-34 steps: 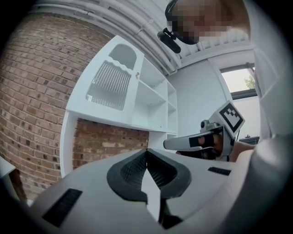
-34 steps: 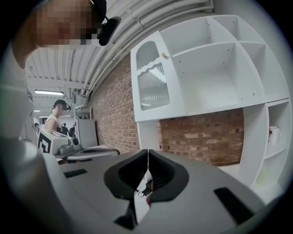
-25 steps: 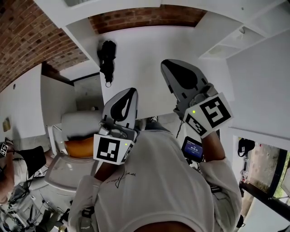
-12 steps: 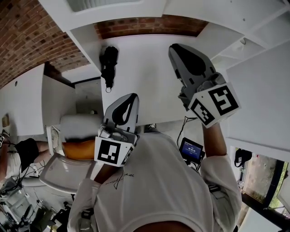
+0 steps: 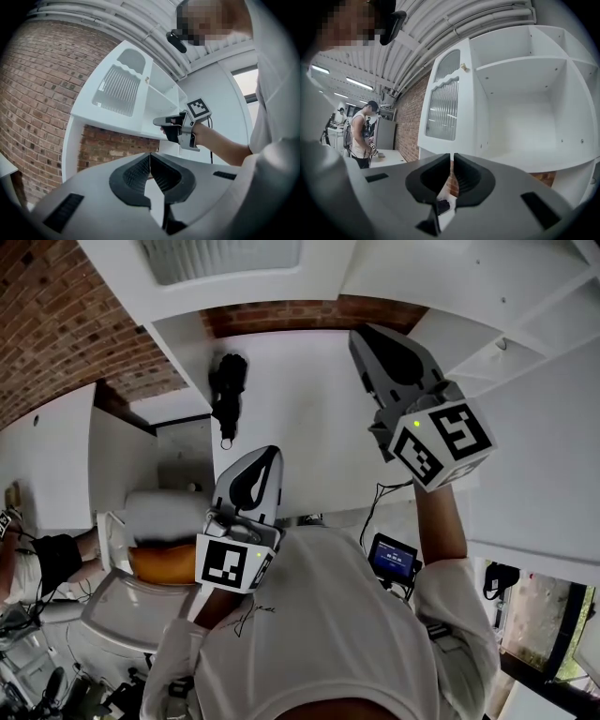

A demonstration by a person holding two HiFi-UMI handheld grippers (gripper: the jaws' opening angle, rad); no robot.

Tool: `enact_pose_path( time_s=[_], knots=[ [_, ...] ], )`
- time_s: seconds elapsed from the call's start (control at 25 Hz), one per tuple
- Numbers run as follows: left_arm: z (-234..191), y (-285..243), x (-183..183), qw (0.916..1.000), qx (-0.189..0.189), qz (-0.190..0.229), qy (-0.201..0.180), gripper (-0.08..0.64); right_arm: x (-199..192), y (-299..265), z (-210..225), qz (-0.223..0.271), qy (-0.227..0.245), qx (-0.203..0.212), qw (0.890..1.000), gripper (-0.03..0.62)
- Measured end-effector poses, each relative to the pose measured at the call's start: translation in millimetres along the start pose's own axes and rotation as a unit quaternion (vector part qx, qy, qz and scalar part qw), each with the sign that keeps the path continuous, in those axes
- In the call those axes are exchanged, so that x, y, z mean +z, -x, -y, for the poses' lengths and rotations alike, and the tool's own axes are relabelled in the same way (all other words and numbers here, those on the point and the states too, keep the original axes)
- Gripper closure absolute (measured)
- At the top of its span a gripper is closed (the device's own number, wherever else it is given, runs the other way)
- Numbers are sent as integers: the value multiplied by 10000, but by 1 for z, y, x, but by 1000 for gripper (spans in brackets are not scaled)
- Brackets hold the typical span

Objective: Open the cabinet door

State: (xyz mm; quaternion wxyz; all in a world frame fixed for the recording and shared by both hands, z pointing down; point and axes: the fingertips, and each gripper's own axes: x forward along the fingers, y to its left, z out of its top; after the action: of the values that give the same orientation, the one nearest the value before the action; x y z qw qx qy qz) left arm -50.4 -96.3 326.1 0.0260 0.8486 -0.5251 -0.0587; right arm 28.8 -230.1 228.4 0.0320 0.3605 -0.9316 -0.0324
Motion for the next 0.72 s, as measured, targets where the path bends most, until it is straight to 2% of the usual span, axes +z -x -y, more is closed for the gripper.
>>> enact_pose_path(
  time_s=[0.36,0.52,0.72],
  knots=[
    [2,-4,-3,9999,-104,-61,-76,545,10,-29,29,103,-376,124,9992,565],
    [1,-4,-5,9998,-110,-89,-138,544,14,-39,37,167,-386,110,9991,562],
    [-3,-2,-5,9997,-55,-107,-209,545,16,-51,40,122,-286,196,9993,478]
  ],
)
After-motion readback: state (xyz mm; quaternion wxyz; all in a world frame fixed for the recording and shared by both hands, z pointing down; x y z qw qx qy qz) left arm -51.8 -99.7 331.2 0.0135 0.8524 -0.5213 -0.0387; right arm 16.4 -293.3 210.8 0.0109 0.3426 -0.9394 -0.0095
